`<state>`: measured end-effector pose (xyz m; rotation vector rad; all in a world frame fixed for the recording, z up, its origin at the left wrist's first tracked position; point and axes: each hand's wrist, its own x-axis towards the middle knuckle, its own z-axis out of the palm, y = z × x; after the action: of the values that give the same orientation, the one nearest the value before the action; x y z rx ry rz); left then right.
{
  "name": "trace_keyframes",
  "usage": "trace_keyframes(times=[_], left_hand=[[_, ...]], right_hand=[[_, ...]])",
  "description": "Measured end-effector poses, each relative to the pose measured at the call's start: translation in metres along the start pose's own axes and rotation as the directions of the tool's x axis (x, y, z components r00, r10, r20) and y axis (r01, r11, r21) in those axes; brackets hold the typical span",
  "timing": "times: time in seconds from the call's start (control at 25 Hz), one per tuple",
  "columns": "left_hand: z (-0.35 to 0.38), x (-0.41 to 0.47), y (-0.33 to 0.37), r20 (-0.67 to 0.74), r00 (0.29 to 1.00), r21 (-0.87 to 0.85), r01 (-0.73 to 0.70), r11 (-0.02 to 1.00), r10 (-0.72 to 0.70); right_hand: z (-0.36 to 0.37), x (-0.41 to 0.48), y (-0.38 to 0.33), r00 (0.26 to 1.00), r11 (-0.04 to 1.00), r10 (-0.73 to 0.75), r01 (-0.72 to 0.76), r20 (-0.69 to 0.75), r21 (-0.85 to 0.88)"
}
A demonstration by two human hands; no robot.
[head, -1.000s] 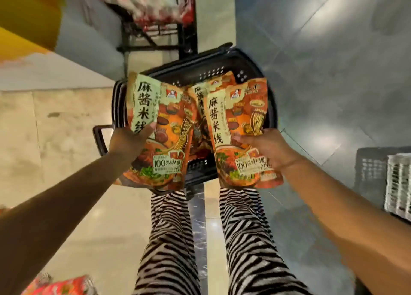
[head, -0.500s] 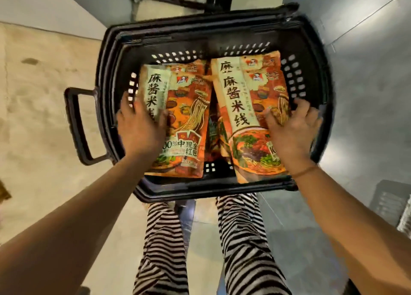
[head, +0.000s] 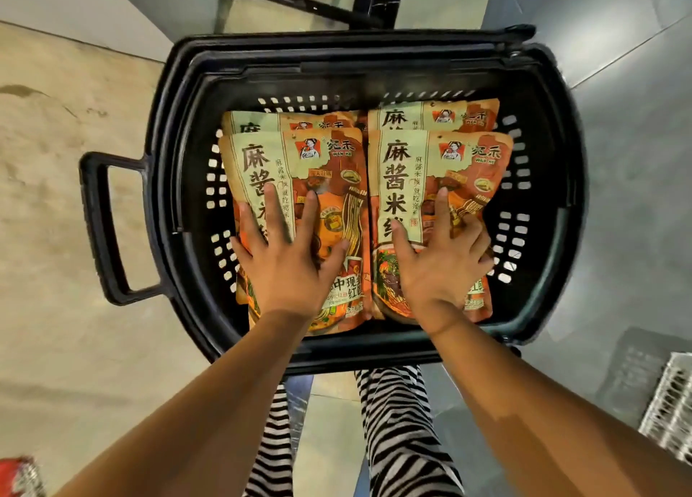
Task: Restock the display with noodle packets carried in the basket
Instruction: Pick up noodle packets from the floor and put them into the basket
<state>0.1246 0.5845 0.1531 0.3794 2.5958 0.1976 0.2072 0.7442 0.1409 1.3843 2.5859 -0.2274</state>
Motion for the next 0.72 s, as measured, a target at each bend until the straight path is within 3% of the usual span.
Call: trace_keyframes(times=[0.48, 0.64, 0.72], left_hand=[[0.009, 0.002, -0.006, -0.036, 0.999, 0.015, -0.028, 1.000, 0.028], [-0.024, -0.005, -0.001, 0.057, 0.998, 0.057, 0.008, 0.998, -0.011], [-0.047, -0.013, -0.006, 0.073, 0.997, 0.059, 0.003, 0.998, -0.007]], right_hand=[[0.011, 0.003, 0.005, 0.998, 0.997, -0.048, 0.050, -0.028, 0.055], [-0.029, 0.006, 0.005, 0.986, 0.997, -0.068, 0.071, 0.154, -0.012], [-0.058, 0.002, -0.004, 0.981, 0.997, -0.068, 0.075, 0.180, -0.032]])
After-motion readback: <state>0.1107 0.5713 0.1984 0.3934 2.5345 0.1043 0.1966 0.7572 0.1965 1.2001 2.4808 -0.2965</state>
